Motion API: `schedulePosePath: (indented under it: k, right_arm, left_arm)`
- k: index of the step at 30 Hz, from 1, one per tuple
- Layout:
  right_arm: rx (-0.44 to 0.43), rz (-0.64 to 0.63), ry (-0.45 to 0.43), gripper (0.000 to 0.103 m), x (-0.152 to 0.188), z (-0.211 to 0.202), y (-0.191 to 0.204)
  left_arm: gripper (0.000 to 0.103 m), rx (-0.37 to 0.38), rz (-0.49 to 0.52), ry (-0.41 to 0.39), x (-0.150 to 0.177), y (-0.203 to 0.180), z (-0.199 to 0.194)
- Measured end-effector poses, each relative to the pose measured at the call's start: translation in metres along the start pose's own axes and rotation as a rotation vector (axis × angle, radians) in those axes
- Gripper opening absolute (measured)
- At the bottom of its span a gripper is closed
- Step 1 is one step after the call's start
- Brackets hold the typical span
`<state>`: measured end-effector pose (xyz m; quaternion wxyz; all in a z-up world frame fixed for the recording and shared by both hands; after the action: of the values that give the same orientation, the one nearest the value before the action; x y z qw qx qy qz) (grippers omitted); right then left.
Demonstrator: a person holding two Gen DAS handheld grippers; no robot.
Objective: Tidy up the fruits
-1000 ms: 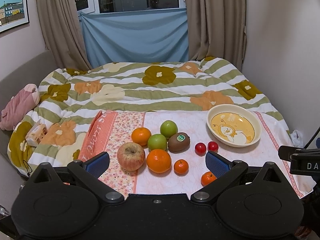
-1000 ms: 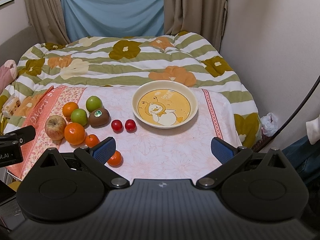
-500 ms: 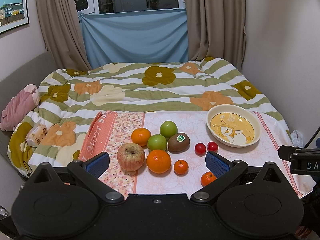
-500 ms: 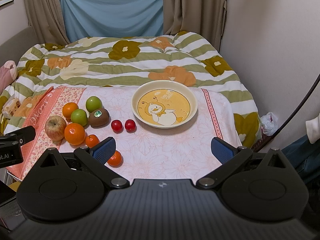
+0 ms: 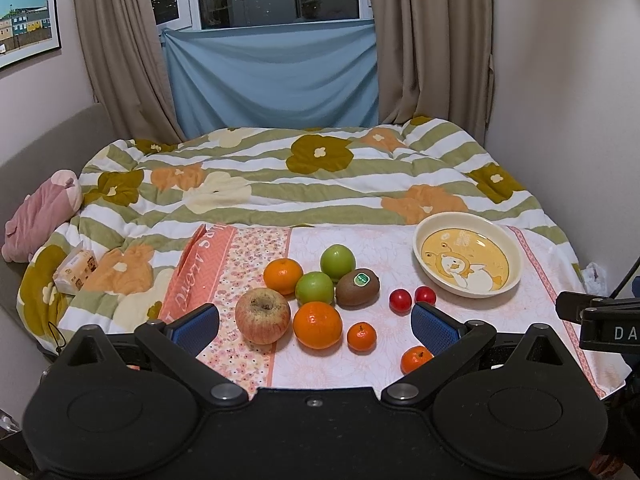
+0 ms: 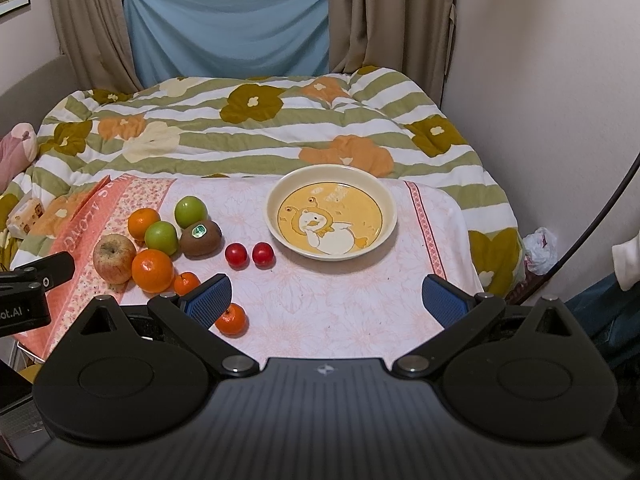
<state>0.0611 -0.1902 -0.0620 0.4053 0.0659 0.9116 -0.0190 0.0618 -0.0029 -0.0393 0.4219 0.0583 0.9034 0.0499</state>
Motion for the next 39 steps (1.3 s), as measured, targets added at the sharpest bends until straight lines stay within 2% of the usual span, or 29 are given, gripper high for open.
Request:
schedulePosePath:
  k: [8,11,15,19,24,31,39]
  right_arm:
    - [-0.047,-0.020,0.004,0.103,-0.003,-0.007,-0.001]
    - [-0.083,-0.059,-0.009,0.103,-0.001,-0.005,0.003]
    - [-0.173,-0.093,-0.026,0.103,0.004,0.007,0.014]
    - [-0.219,-0.117,-0.012,0.103,0.008,0.024,0.029]
    - [-0.229,-0.124,0.003,0.103,0.013,0.046,0.048]
    - [-0.212,-0.119,0.035,0.103,0.018,0.083,0.082]
    - [-0.256,-0.176,0.043,0.103,0.022,0.125,0.129]
  left_arm:
    - [0.103,-0.022,-0.016,0.008,0.004,0.003,-0.006]
    - [0.103,-0.054,-0.020,0.004,0.010,0.008,-0.006]
    - [0.103,-0.070,-0.006,-0.008,0.022,0.014,0.000]
    - [0.103,-0.043,0.016,-0.001,0.031,0.026,0.015]
    - [0.103,-0.005,0.066,-0.001,0.033,0.049,0.043]
    - [0.103,0.070,0.175,0.012,0.036,0.077,0.088]
    - [0.103,0.176,0.330,0.029,0.037,0.087,0.145]
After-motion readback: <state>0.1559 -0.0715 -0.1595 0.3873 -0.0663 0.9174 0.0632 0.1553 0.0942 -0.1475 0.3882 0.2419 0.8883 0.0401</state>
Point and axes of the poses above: each gripper's, at about its wrist camera, not at the fingertips, and z roughly the way its jaws point, y to its left, x to its underside, the point moved 7 cm from there along z, roughly the way its jaws point, and after that the axes turned 5 degrees about z, right-handed, at the moved point
